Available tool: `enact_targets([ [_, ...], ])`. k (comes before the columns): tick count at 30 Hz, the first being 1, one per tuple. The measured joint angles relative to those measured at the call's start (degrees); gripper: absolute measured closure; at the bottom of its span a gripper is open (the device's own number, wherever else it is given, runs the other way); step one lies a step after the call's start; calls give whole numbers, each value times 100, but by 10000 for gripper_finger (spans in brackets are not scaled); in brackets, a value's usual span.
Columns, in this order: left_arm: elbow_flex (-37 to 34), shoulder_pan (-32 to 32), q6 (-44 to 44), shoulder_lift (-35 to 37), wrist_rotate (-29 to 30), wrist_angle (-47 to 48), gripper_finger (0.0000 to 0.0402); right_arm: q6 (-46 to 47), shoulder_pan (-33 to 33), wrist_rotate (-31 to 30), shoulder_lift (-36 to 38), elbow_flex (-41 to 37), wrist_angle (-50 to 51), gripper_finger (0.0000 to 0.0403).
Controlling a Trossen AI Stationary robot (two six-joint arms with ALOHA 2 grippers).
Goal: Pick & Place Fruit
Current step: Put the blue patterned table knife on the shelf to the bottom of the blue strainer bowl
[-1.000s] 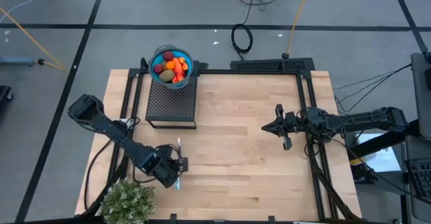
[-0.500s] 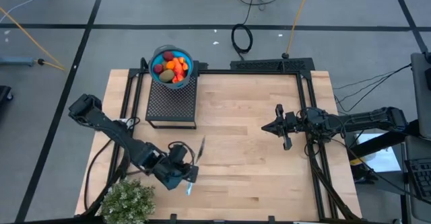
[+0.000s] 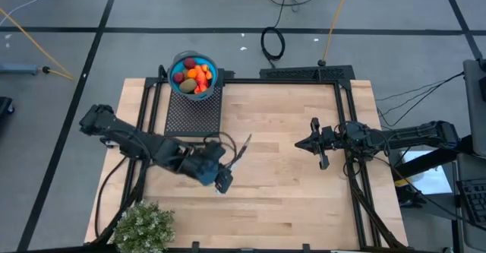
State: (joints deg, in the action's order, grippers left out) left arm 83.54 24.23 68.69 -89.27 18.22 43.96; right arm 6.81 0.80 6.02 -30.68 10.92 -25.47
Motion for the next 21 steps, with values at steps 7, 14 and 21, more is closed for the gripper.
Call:
enact_targets([
  [7,571,-614,-1088,2,-542,1236,384,0,0,0,0,0,0,403],
  [14,959,-1181,-1946,9,-822,2912,389,0,0,-2,0,0,0,403],
  [21,1095,-1711,-3156,8,-827,4232,380,-46,0,-24,0,0,0,403],
])
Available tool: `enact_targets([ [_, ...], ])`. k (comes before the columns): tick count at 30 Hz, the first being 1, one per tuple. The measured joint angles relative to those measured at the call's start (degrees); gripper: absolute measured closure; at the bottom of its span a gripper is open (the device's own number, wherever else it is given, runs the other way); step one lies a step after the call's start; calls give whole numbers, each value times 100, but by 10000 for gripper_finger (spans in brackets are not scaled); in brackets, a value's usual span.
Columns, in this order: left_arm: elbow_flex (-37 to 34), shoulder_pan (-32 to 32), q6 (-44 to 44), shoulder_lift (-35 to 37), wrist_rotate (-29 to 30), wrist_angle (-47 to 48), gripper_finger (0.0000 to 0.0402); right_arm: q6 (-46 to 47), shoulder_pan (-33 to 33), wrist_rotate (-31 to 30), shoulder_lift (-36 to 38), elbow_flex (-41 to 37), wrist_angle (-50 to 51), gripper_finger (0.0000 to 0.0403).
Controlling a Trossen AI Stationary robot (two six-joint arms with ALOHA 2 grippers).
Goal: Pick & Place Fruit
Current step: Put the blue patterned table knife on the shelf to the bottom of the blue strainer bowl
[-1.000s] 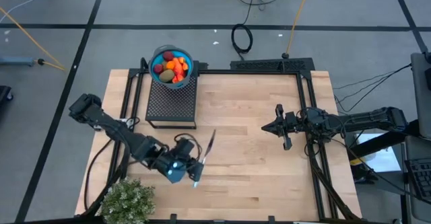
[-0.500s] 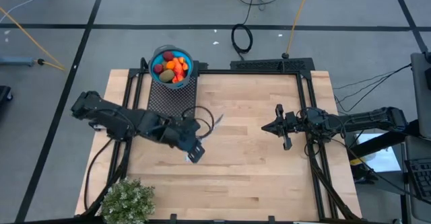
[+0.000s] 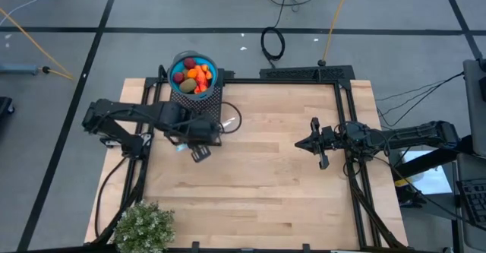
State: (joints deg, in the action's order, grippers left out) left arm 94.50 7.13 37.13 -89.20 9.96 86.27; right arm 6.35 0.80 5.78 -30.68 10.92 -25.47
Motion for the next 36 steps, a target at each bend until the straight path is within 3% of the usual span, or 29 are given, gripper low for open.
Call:
enact_targets([
  [9,-36,-610,-2176,-3,323,367,390,0,0,-17,0,0,0,403],
  [16,-44,-991,-3266,-3,431,375,369,0,0,-17,0,0,0,403],
  [25,-115,-1425,-3985,-3,634,370,365,2,0,-7,0,0,0,403],
  [36,-964,-1590,-4208,54,600,369,364,2,0,-4,0,0,0,403],
])
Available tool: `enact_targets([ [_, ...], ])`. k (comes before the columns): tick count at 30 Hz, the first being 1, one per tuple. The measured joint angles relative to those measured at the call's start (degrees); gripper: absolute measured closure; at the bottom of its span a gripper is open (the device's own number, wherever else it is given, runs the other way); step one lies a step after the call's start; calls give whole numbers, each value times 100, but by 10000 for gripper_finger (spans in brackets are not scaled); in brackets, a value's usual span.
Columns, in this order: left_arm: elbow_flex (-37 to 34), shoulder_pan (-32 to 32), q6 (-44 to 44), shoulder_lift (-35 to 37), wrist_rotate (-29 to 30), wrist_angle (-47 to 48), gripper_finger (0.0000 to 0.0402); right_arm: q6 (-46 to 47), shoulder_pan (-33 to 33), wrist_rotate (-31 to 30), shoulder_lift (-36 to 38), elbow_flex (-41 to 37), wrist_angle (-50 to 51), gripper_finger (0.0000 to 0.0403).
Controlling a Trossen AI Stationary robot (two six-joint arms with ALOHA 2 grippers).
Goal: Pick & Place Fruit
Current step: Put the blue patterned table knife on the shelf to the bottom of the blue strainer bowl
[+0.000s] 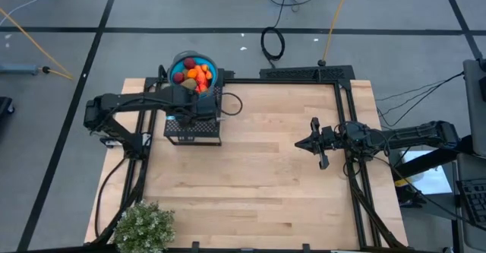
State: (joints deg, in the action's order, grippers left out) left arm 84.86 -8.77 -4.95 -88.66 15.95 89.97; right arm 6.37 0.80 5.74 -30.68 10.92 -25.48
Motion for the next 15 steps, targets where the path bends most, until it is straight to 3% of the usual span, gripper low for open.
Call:
enact_targets([
  [15,-1061,-363,-718,1050,195,-717,364,0,0,0,2,0,-2,403],
])
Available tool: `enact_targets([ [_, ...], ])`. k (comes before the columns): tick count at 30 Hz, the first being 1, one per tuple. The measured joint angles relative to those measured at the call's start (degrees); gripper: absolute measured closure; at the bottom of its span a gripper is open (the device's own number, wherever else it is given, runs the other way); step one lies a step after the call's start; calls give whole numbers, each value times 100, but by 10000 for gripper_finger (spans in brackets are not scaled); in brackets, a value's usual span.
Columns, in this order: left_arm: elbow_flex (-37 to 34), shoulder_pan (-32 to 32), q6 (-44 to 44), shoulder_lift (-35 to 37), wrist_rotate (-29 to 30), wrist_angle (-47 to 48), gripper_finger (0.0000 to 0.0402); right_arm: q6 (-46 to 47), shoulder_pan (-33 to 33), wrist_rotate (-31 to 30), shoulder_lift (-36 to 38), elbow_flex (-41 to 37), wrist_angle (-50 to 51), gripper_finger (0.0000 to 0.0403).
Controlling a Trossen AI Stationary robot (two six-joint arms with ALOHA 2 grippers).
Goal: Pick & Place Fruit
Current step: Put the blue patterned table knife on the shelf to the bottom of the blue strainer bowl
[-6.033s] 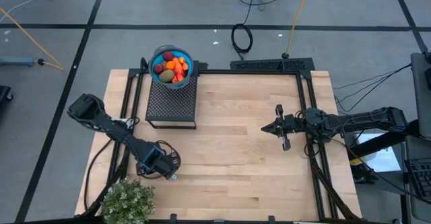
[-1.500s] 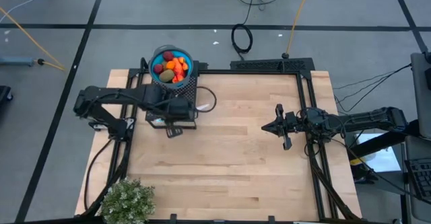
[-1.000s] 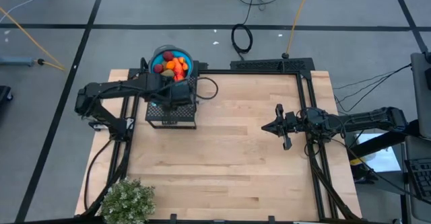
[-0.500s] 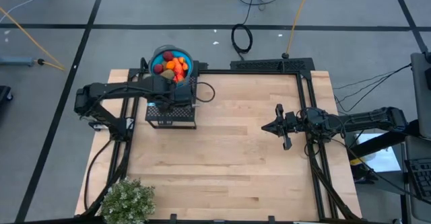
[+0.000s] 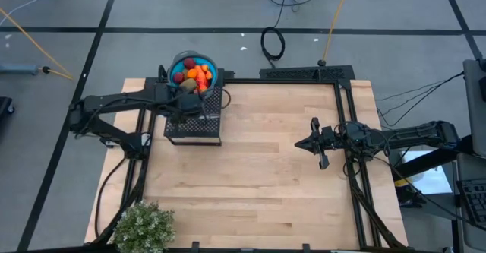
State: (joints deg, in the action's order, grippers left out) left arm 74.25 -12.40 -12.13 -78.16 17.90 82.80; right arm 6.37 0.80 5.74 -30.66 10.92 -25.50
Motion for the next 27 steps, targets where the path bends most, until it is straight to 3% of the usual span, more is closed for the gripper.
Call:
enact_targets([
  [16,-375,-755,-1140,3,-571,-890,364,140,-2,2,1,0,0,403],
  [27,-375,-984,-1291,3,-982,-981,364,195,0,2,0,0,0,403],
])
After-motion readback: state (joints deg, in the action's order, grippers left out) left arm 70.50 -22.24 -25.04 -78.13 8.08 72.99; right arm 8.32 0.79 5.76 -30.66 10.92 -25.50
